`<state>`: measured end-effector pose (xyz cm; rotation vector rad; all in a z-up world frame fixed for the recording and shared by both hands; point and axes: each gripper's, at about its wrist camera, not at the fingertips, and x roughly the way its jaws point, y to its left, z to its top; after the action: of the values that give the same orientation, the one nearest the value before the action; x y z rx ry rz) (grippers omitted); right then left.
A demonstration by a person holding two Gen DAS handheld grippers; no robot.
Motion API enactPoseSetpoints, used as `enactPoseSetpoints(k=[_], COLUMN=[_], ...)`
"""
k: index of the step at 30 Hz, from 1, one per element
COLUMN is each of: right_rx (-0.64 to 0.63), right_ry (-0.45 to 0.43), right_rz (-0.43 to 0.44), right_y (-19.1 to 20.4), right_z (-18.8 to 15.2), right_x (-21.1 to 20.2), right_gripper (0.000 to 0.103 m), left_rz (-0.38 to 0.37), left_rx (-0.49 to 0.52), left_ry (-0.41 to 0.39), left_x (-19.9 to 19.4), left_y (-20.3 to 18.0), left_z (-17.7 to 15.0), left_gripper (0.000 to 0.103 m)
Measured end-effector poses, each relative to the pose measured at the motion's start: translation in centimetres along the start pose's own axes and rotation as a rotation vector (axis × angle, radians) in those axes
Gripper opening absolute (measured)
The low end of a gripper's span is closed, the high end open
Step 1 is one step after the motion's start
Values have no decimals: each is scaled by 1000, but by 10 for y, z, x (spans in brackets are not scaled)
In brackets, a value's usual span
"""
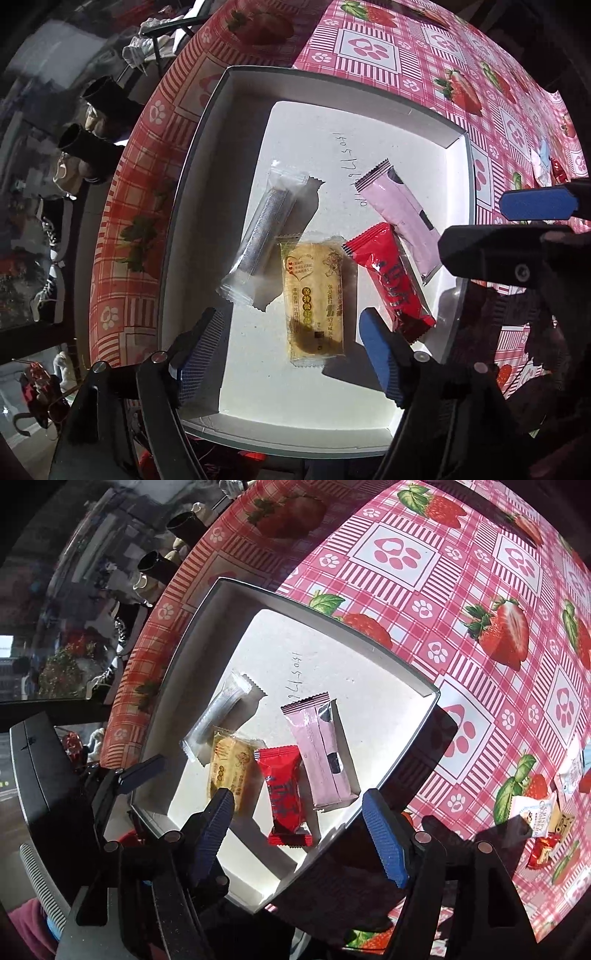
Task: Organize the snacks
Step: 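Withdraw both tools from the box toward the remaining snacks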
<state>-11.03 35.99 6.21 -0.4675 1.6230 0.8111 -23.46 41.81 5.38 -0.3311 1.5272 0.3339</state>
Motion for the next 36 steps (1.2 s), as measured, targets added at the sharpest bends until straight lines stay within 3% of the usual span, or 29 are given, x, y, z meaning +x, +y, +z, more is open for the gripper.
enactPoseSetpoints(k=[3,10,15,26,30,36], right_rx=[19,105,205,528,636,771], right_ry=[-22,-22,-22,-50,-63,-136], right_rz=[-62,-27,1,43,21,-87], right_y=[-10,-44,-81,-193,-232,-295], right_z=[-2,-14,-36,-121,-158,-213], right_x=[-5,-8,-9,-12,-10,-18], right_gripper=[102,102,102,102,102,102], left_rz=[-4,-13,-14,-15,-3,13], left_rx=[-5,48,143,382,453,496], left_ry=[-3,-10,-20,-33,-43,-57], left_x=[-6,-19,-29,-39,-36,-27], left_y=[2,-20,-55,-152,-189,-238], left_z=[0,3,7,15,21,30], left_gripper=[80,80,80,80,80,80])
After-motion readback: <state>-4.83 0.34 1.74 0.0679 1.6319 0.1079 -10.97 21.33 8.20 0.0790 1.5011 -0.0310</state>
